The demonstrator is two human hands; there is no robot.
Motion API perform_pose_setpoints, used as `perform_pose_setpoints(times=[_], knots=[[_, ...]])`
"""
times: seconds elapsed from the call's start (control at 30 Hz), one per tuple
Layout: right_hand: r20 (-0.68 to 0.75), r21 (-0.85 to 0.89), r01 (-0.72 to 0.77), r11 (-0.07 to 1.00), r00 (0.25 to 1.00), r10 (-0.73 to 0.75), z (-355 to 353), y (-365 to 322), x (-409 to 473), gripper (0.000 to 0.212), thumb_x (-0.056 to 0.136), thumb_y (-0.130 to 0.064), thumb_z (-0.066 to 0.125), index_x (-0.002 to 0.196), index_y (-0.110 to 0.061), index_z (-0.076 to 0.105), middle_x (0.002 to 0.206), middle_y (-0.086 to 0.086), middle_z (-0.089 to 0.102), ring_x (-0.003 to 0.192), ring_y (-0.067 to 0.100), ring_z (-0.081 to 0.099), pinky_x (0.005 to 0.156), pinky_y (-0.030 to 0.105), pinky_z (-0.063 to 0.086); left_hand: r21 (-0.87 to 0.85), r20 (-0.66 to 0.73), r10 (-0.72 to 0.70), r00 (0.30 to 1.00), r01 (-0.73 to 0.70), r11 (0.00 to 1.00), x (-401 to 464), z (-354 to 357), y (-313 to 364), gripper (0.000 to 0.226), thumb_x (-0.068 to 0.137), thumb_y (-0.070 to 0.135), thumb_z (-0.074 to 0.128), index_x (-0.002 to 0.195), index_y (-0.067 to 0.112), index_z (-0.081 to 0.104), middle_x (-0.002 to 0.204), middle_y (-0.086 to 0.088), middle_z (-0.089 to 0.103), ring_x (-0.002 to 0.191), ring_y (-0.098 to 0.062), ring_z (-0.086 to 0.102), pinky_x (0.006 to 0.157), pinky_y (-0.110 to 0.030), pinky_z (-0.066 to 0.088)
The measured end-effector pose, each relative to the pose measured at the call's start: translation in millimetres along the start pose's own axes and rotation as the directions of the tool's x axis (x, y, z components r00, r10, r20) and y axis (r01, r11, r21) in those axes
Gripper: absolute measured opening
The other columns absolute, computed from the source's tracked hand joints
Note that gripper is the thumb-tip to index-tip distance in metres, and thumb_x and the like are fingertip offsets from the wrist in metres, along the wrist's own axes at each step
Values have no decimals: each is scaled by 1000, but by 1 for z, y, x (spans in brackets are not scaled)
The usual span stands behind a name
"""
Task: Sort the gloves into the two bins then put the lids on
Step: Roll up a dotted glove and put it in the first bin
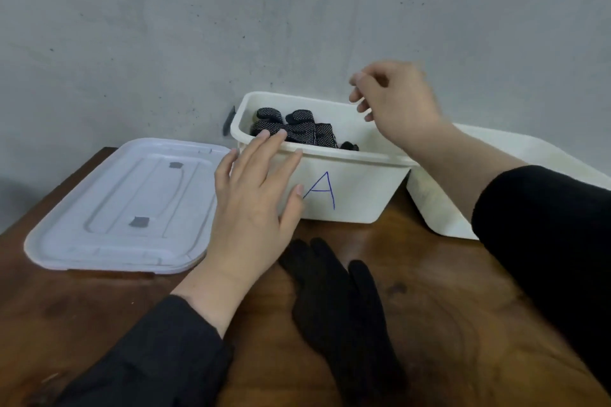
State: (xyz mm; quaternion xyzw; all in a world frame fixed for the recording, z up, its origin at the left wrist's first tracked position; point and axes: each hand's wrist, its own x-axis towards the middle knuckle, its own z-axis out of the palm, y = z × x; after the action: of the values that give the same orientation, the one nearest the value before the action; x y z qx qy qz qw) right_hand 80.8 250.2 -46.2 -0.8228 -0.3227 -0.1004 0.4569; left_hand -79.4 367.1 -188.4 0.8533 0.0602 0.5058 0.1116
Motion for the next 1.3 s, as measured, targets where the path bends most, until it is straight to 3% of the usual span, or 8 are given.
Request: perform_pose_setpoints(times=[0.13, 0.27, 0.47, 0.63, 0.87, 0.97, 1.1, 1.3], knots=[[-116, 25, 98, 995, 989, -94, -32, 12, -84, 19, 98, -28, 59, 88, -19, 71, 73, -5, 69, 69, 12, 63, 72, 38, 55, -21, 30, 87, 996, -87, 996, -4, -3, 23, 33, 95, 22, 55, 124, 12, 66, 142, -8, 54, 135, -27, 45, 109, -47, 31], [127, -104, 73, 992, 990, -60, -50, 54, -184, 11, 98, -28, 62, 95, -24, 72, 80, -19, 64, 76, -3, 58, 65, 12, 40, -109, 161, 88, 983, -71, 992, -15, -3, 49, 32, 96, 26, 50, 118, 13, 69, 123, -3, 64, 115, -25, 57, 97, -41, 39], [484, -186, 167, 968, 873, -58, -54, 90, -270, 41, 92, -65, 53, 128, -45, 54, 127, -33, 46, 124, -7, 42, 108, 21, 35, -113, 356, -187, 916, 241, 964, -39, -13, 65, 29, 102, 26, 48, 124, 20, 65, 113, 7, 65, 104, -14, 59, 90, -35, 48], [543, -167, 304, 938, 822, -170, -44, 97, -276, 37, 94, -57, 53, 126, -41, 63, 128, -29, 44, 128, -5, 34, 116, 30, 24, -100, 394, -200, 897, 258, 961, -54, -36, 70, 19, 100, 30, 51, 106, 25, 69, 98, 15, 63, 90, -3, 56, 82, -26, 47], [409, -192, 300, 934, 890, -201, -40, 88, -274, 13, 99, -37, 54, 106, -31, 64, 100, -23, 57, 97, -2, 51, 93, 27, 41, -188, 675, 150, 723, -28, 982, -73, -53, 107, 54, 84, 75, 48, 114, 35, 67, 101, 21, 60, 95, -1, 51, 87, -26, 39], [306, -86, 152, 985, 944, -119, -55, 76, -271, 7, 99, -31, 60, 102, -30, 67, 82, -21, 62, 79, -1, 57, 70, 16, 42, -165, 641, 156, 752, -63, 984, -75, -52, 115, 42, 88, 67, 52, 112, 34, 65, 99, 21, 58, 90, -2, 48, 83, -29, 42], [297, 101, -6, 995, 955, -24, -80, 52, -253, 8, 97, -27, 64, 97, -32, 70, 83, -16, 71, 76, 3, 66, 69, 18, 50, -313, 557, -15, 831, 227, 922, -60, -61, 128, 12, 97, 34, 59, 96, 27, 69, 84, 11, 65, 82, -4, 58, 75, -27, 47], [307, 165, -64, 984, 952, 10, -113, 33, -203, 7, 91, -24, 73, 88, -18, 73, 71, -4, 70, 65, 9, 59, 70, 25, 48, -490, 675, -163, 719, 603, 629, 2, -68, 127, 17, 97, 17, 62, 111, 19, 72, 99, -1, 77, 96, -18, 73, 90, -39, 56]])
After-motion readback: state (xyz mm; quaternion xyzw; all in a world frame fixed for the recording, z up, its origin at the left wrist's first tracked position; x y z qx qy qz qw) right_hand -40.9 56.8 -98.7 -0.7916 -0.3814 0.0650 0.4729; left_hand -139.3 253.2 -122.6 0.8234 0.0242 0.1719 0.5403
